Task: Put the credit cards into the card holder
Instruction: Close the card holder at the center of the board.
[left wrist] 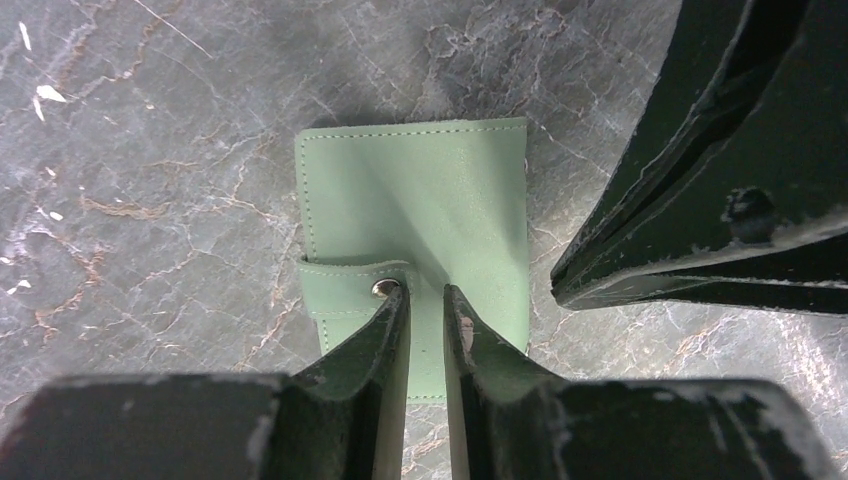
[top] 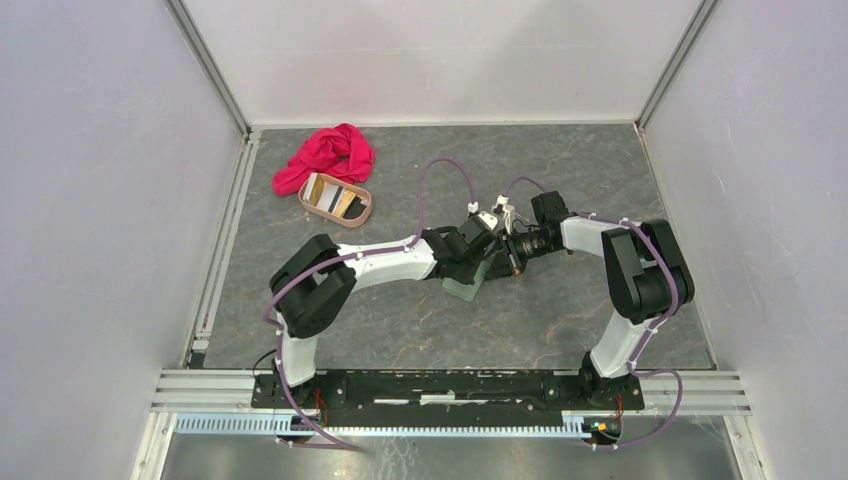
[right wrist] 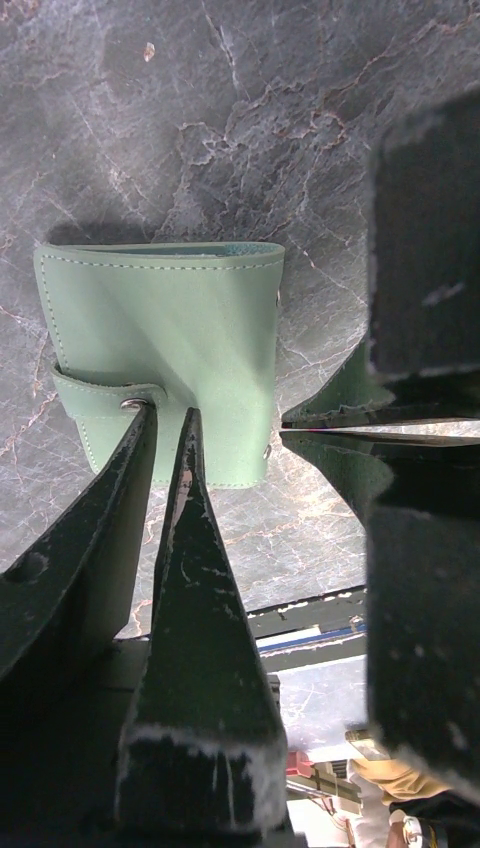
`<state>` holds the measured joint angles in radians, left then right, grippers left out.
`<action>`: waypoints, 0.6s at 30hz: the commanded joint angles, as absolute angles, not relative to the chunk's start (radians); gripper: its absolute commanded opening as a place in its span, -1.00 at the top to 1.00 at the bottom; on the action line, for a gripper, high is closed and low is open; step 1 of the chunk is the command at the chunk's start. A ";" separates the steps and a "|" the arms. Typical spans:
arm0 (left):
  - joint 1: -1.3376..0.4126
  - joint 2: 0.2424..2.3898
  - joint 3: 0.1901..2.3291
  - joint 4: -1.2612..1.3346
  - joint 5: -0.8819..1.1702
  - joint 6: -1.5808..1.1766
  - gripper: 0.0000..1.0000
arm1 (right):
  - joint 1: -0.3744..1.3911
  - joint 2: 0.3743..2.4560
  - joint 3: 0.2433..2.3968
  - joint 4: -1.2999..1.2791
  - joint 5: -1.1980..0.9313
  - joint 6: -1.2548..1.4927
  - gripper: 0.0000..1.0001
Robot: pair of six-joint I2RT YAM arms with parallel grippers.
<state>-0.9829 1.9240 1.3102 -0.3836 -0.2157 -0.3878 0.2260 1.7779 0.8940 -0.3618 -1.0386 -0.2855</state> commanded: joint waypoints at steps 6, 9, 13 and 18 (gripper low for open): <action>-0.936 1.930 1.235 -0.313 -0.159 -0.425 0.50 | 0.222 1.781 0.925 -0.363 -1.060 -0.302 0.85; -0.908 1.912 1.204 -0.265 -0.102 -0.442 0.51 | 0.222 1.780 0.923 -0.363 -1.060 -0.302 0.86; -0.849 1.905 1.160 -0.192 0.043 -0.490 0.51 | 0.222 1.781 0.924 -0.364 -1.060 -0.302 0.86; -0.744 1.930 1.084 -0.074 0.254 -0.577 0.54 | 0.221 1.778 0.923 -0.364 -1.061 -0.304 0.85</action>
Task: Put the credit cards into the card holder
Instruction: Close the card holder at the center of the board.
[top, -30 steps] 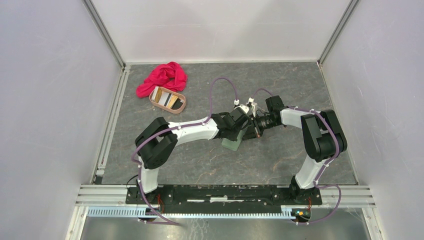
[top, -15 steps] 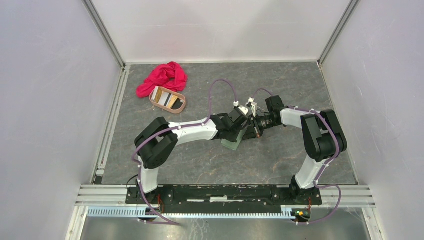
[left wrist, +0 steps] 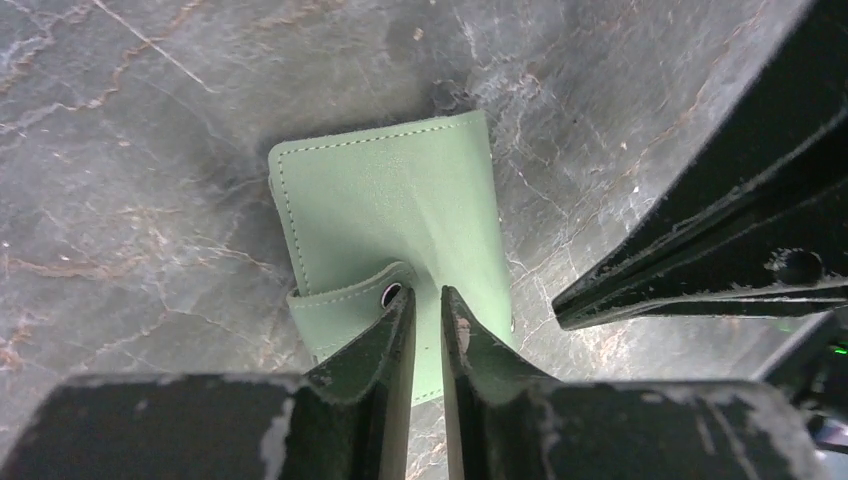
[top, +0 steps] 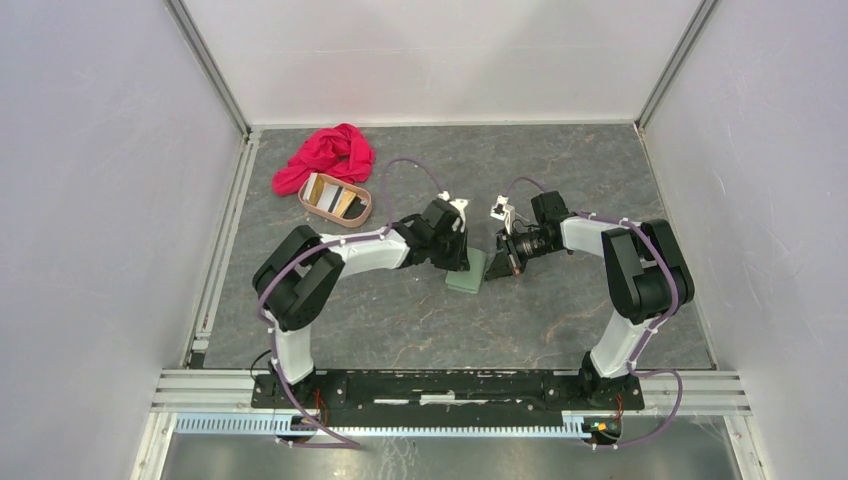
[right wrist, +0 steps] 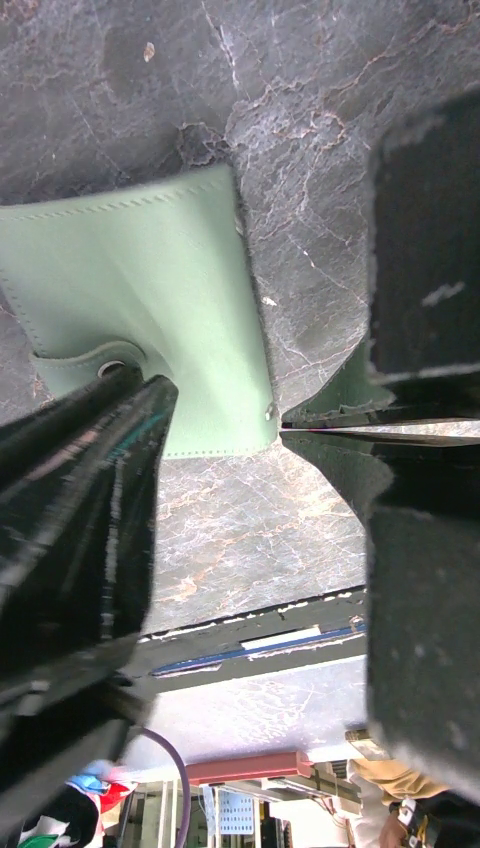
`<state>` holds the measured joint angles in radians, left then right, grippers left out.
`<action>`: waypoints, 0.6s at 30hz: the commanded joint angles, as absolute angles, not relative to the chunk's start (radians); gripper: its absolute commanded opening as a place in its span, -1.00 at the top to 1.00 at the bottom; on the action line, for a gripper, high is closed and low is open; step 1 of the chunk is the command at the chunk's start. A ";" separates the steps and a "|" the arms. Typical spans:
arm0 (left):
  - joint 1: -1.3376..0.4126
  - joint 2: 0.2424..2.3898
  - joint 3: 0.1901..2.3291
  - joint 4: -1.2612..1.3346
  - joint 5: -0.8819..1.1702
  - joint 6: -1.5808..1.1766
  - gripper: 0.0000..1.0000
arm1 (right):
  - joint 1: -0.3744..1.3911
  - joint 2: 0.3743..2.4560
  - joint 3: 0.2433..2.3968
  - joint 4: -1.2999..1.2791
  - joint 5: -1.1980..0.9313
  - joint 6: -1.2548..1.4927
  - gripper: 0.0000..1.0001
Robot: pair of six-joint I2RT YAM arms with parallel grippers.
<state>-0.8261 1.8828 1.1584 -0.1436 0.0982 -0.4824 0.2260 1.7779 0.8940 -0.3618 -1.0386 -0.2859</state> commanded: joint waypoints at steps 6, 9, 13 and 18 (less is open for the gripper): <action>-0.646 2.033 1.050 -0.004 0.472 -0.630 0.59 | 0.221 1.778 0.922 -0.364 -1.063 -0.307 0.85; -0.612 2.073 1.028 0.054 0.553 -0.659 0.60 | 0.222 1.778 0.920 -0.364 -1.063 -0.307 0.86; -0.568 2.123 0.970 0.142 0.629 -0.722 0.62 | 0.221 1.778 0.920 -0.364 -1.064 -0.307 0.85; -0.528 2.199 0.927 0.233 0.697 -0.794 0.64 | 0.221 1.775 0.920 -0.365 -1.065 -0.308 0.86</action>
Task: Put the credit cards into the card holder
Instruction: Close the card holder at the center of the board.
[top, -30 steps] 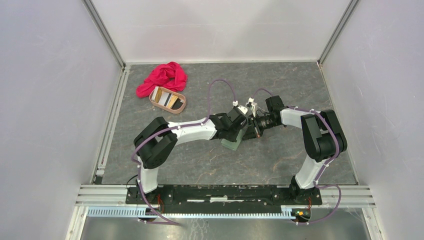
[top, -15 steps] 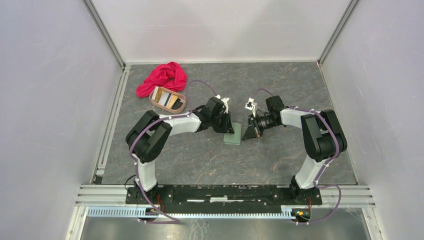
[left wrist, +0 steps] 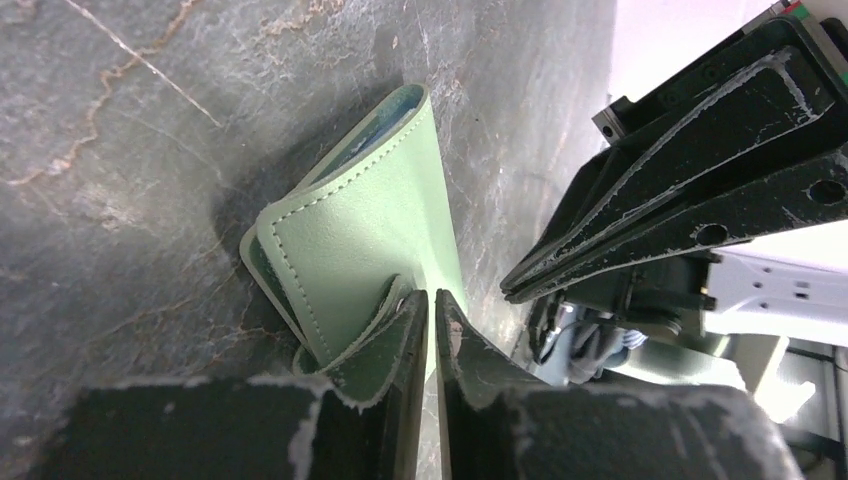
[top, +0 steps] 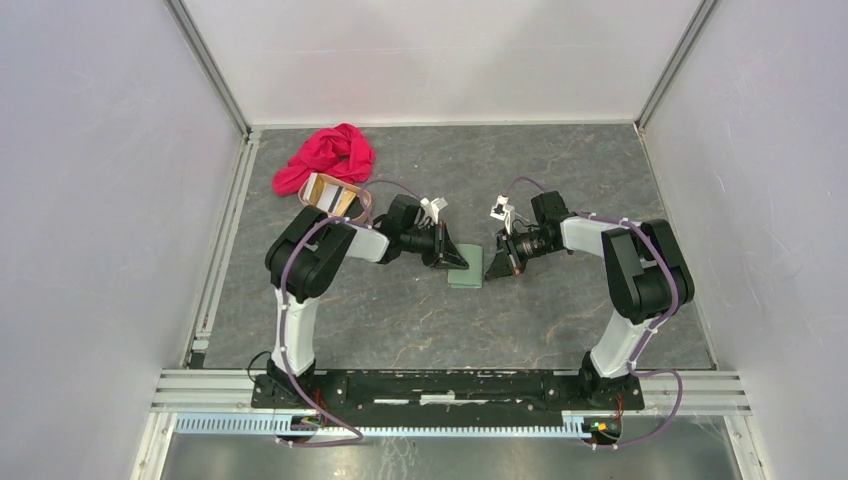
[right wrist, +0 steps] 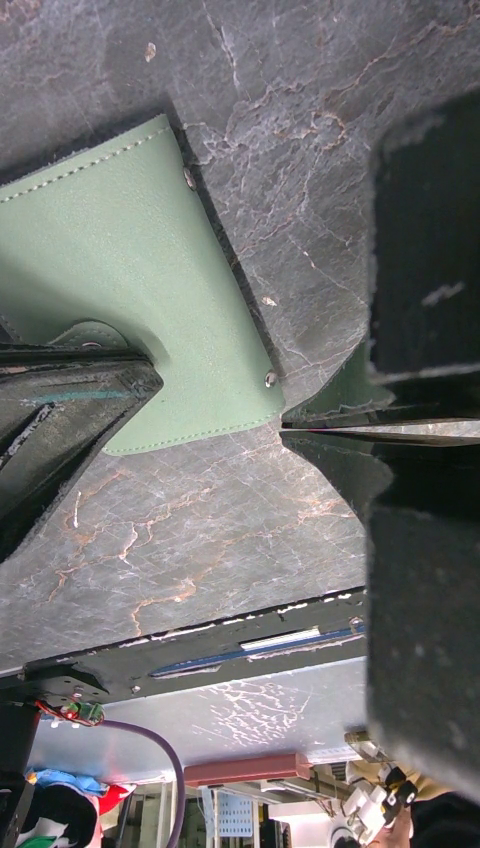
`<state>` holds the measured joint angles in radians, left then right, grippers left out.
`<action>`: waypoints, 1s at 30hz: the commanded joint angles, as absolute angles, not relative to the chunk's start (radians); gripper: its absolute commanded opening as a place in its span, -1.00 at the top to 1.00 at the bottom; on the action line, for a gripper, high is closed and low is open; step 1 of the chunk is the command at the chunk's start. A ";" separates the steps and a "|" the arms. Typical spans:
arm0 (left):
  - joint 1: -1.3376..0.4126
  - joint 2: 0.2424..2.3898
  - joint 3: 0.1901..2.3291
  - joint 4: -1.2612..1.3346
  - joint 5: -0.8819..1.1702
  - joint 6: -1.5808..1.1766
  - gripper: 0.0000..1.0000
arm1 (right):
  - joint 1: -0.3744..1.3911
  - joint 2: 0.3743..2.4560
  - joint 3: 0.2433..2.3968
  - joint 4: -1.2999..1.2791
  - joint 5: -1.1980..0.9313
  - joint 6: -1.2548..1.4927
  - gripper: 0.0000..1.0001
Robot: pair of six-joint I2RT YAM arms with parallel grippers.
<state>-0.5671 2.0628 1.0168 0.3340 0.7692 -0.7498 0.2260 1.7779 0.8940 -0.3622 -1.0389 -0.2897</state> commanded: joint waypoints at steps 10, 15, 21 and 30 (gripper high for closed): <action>-0.503 2.271 0.923 0.301 0.785 -0.857 0.61 | 0.221 1.763 0.920 -0.372 -1.065 -0.319 0.85; -0.507 2.064 0.938 0.302 0.793 -0.807 0.40 | 0.221 1.751 0.945 -0.431 -1.112 -0.399 0.85; -0.543 1.709 0.991 0.309 0.712 -0.740 0.21 | 0.214 1.682 0.986 -0.576 -1.167 -0.609 0.79; -0.569 1.032 0.825 0.039 0.184 -0.353 -0.12 | 0.152 1.359 0.921 -0.481 -0.971 -0.657 0.63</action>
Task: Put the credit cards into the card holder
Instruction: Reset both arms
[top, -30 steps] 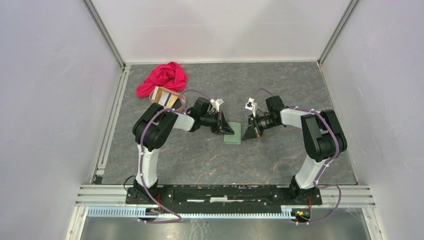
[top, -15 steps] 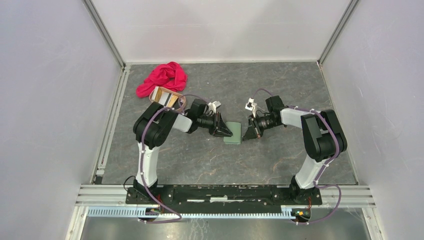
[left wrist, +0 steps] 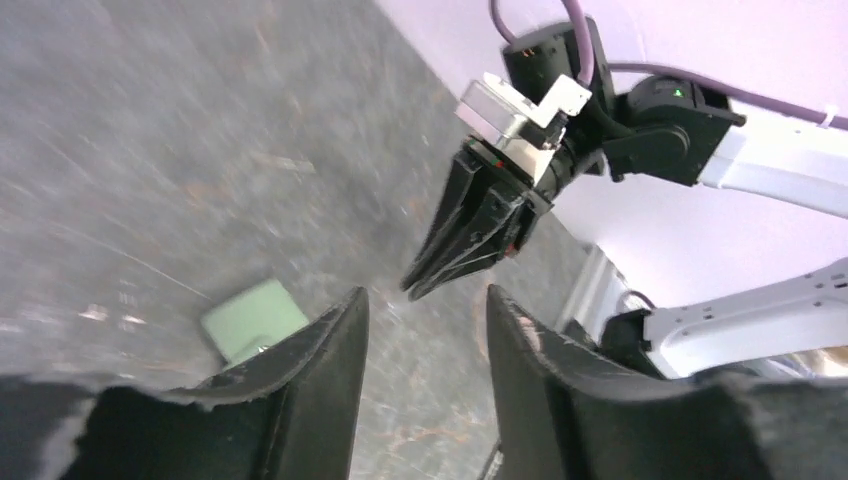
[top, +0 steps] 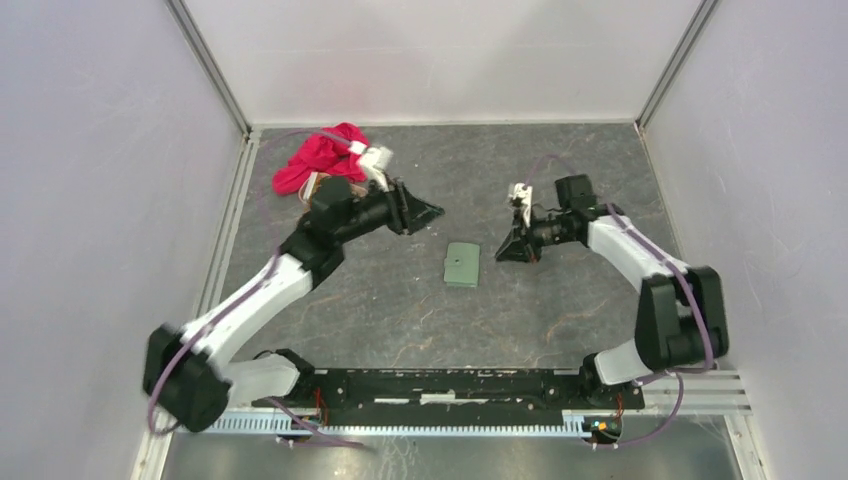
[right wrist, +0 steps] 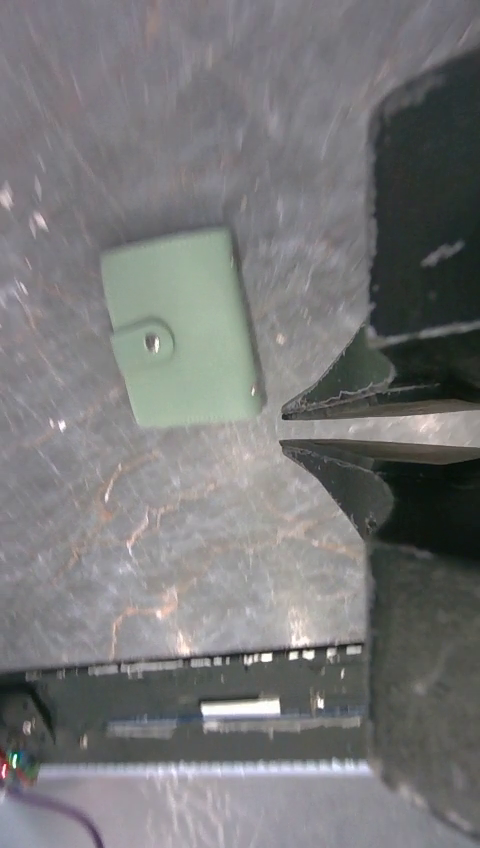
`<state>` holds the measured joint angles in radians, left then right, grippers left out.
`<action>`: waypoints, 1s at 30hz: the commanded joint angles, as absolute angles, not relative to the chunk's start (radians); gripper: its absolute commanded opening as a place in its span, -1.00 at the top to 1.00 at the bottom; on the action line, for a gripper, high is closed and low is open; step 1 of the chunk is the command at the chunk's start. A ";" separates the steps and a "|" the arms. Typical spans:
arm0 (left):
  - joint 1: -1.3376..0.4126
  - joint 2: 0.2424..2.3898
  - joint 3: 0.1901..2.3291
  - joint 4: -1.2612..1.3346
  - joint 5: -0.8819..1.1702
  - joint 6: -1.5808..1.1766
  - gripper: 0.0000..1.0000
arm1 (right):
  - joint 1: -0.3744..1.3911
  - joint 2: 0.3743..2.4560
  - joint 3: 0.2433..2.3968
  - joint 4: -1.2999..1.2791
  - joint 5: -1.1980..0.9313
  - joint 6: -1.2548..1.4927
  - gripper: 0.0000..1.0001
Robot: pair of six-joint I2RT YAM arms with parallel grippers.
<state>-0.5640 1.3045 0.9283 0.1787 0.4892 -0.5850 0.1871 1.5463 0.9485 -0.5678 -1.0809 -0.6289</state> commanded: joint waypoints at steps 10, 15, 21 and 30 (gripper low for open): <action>-0.566 0.640 0.882 -0.265 0.102 -0.374 -1.00 | 0.119 0.958 1.008 -0.474 -0.570 -0.626 -0.94; -0.567 0.618 0.979 -0.354 0.128 -0.424 -1.00 | 0.113 0.909 1.162 -0.528 -0.526 -0.473 -0.96; -0.567 0.608 1.055 -0.426 0.174 -0.462 -1.00 | 0.079 0.838 1.244 -0.517 -0.463 -0.303 -0.96; -0.567 0.627 1.131 -0.501 0.178 -0.456 -1.00 | 0.050 0.780 1.279 -0.505 -0.479 -0.230 -0.96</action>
